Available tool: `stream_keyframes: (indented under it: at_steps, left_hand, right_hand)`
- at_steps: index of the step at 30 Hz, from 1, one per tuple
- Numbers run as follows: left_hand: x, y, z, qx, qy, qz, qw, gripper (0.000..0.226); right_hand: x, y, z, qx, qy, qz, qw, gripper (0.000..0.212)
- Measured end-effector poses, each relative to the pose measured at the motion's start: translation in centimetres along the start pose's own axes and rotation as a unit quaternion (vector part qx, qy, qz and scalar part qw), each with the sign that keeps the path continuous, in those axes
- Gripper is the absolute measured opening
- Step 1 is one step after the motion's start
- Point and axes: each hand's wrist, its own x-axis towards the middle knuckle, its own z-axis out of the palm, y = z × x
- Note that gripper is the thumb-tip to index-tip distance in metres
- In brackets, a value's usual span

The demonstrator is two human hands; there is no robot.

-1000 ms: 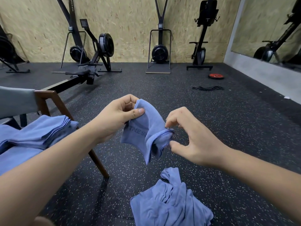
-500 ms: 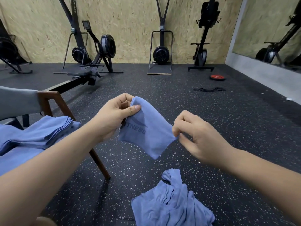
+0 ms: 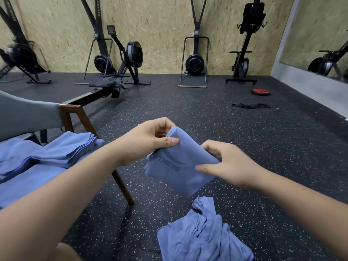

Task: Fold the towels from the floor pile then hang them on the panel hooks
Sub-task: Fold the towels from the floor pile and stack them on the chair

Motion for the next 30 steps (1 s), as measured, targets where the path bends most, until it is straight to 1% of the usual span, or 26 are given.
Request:
stream_keyframes:
  at_steps: [1, 2, 4, 7, 9, 12, 15, 16, 17, 19, 21, 23, 24, 25, 26, 27, 28, 30]
  left_hand:
    - [-0.3, 0.0, -0.5, 0.014, -0.011, -0.010, 1.000, 0.023]
    - [-0.8, 0.1, -1.2, 0.031, -0.020, -0.023, 0.999, 0.024]
    - [-1.8, 0.2, -2.5, 0.072, -0.041, -0.048, 0.995, 0.028]
    - [-3.9, 0.1, -3.7, 0.187, -0.056, -0.083, 0.977, 0.033]
    - [-5.5, -0.2, -4.1, 0.242, -0.037, -0.098, 0.965, 0.030]
    - [-7.8, -0.5, -5.0, 0.257, 0.029, -0.091, 0.962, 0.025]
    - [-10.3, -1.0, -7.7, 0.293, 0.079, -0.071, 0.950, 0.019]
    - [-11.2, -1.3, -8.9, 0.299, 0.090, -0.081, 0.946, 0.024]
    - [-12.2, -1.6, -10.1, 0.286, 0.101, -0.100, 0.948, 0.030]
    - [-14.5, -2.7, -13.0, 0.218, 0.134, -0.142, 0.956, 0.038]
    - [-17.1, -4.2, -16.2, 0.150, 0.155, -0.183, 0.959, 0.040]
    - [-19.8, -6.0, -19.2, 0.113, 0.173, -0.225, 0.952, 0.052]
    - [-21.1, -6.9, -20.6, 0.102, 0.182, -0.245, 0.947, 0.061]
    - [-22.2, -7.8, -22.0, 0.101, 0.193, -0.264, 0.940, 0.071]
    - [-23.1, -8.6, -23.3, 0.105, 0.209, -0.287, 0.929, 0.078]
    - [-23.9, -9.3, -24.5, 0.115, 0.231, -0.306, 0.917, 0.080]
    - [-24.5, -10.0, -25.6, 0.137, 0.255, -0.327, 0.900, 0.075]
    - [-25.1, -10.7, -26.9, 0.168, 0.295, -0.361, 0.868, 0.052]
  right_hand:
    - [0.3, 0.1, -0.3, 0.011, 0.007, -0.003, 1.000, 0.027]
    - [0.7, 0.1, -0.6, 0.016, 0.014, -0.003, 1.000, 0.022]
    - [1.5, -0.3, -1.0, 0.048, 0.022, -0.002, 0.999, 0.020]
    - [3.1, -1.8, -0.2, 0.122, 0.010, -0.006, 0.992, 0.023]
    - [4.7, -3.3, 1.4, 0.123, -0.024, -0.026, 0.992, 0.023]
    - [7.7, -6.3, 4.6, 0.114, -0.075, -0.066, 0.988, 0.021]
    - [11.0, -9.7, 7.7, 0.117, -0.078, -0.093, 0.986, 0.020]
    - [12.0, -10.6, 8.9, 0.135, -0.081, -0.092, 0.983, 0.021]
    - [13.1, -11.3, 10.2, 0.162, -0.089, -0.082, 0.979, 0.025]
    - [14.9, -11.9, 13.0, 0.190, -0.119, -0.041, 0.974, 0.041]
    - [16.3, -11.9, 16.6, 0.197, -0.181, 0.020, 0.963, 0.052]
    - [17.3, -12.1, 20.8, 0.224, -0.238, 0.058, 0.943, 0.047]
    - [17.7, -12.5, 22.8, 0.243, -0.239, 0.073, 0.937, 0.044]
    - [18.2, -13.0, 24.7, 0.264, -0.223, 0.091, 0.934, 0.044]
    - [18.7, -13.7, 26.5, 0.284, -0.200, 0.107, 0.932, 0.044]
    - [19.0, -14.6, 28.0, 0.294, -0.176, 0.119, 0.932, 0.043]
    - [19.4, -15.4, 29.2, 0.295, -0.155, 0.122, 0.935, 0.041]
    - [19.9, -17.0, 31.3, 0.265, -0.109, 0.109, 0.952, 0.035]
